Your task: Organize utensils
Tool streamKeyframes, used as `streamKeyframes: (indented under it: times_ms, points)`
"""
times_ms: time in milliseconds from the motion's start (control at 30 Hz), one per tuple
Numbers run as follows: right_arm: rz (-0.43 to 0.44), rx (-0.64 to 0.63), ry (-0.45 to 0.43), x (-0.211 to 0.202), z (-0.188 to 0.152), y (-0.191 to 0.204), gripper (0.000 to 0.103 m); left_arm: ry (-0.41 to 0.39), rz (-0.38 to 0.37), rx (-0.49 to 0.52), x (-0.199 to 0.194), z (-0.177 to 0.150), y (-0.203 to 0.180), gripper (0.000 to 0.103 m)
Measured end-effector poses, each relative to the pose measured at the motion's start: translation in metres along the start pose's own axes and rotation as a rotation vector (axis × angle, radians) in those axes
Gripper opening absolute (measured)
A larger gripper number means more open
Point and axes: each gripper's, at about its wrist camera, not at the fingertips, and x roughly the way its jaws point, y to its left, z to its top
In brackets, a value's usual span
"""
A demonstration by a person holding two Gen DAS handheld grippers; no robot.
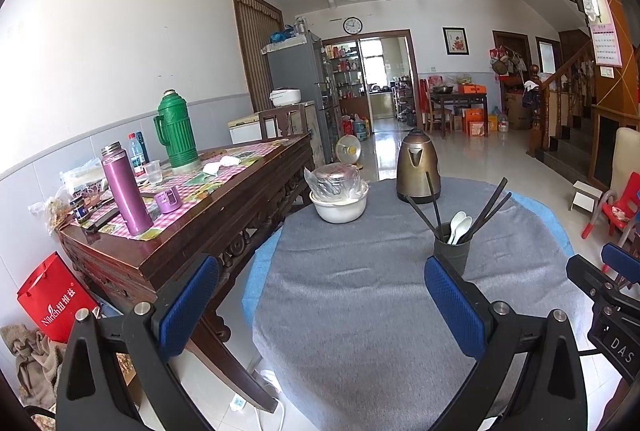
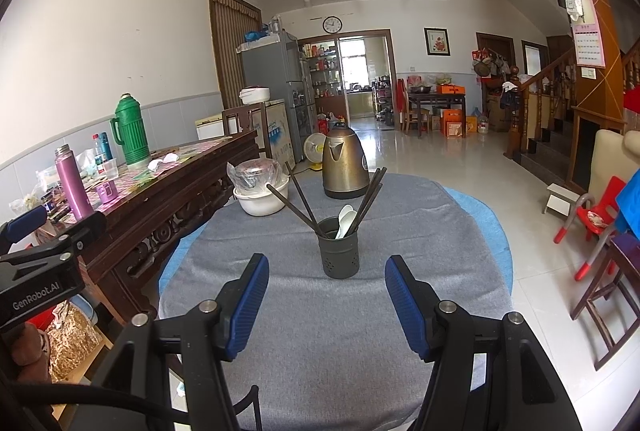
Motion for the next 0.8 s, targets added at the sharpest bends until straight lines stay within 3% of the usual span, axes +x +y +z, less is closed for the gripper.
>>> streamKeyframes:
  times_ms: [500,800]
  points:
    - [-0.006,-0.011,-0.001,0.002,-0.002,0.005,0.065,0.012,-0.008,-0.006,0.006,-0.004,0.001,0.102]
    - [-0.021,-0.049,-0.001,0.016,0.003,0.004,0.065,0.054,-0.020,-0.012,0.033,-0.007,-0.002,0.102]
